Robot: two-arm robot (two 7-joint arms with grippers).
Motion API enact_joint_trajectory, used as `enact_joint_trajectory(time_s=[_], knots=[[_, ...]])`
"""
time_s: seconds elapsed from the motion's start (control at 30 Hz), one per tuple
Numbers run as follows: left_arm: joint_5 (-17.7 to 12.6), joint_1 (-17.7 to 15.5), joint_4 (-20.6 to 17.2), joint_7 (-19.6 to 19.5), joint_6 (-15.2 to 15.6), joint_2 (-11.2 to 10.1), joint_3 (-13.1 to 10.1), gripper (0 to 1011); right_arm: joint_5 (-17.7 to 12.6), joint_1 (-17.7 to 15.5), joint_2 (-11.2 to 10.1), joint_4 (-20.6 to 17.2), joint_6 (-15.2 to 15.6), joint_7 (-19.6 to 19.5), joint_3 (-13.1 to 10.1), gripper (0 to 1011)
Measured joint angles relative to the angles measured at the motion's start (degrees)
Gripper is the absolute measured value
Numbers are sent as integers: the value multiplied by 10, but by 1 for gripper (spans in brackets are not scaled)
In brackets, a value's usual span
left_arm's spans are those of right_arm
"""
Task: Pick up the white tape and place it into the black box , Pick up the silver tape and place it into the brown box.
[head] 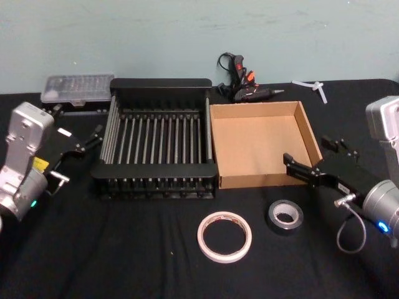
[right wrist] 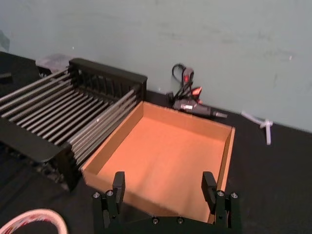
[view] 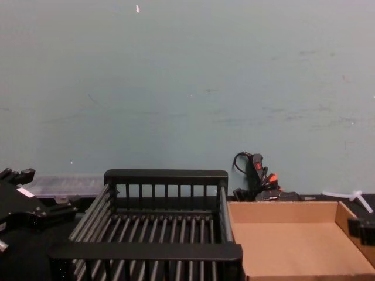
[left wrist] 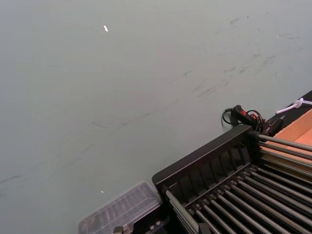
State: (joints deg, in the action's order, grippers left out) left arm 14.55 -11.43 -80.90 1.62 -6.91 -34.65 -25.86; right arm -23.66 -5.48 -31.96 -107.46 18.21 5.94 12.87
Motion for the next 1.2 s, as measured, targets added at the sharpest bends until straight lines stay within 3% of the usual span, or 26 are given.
enact_joint_trajectory(time_s=[0.6,1.2], knots=[[0,0,0,0,0,0,0,1001,-15,-41,24,-28,110,-11,-20,1003],[0,0,0,0,0,0,0,1001,8,-40,29,-12,156,6,-17,1002]])
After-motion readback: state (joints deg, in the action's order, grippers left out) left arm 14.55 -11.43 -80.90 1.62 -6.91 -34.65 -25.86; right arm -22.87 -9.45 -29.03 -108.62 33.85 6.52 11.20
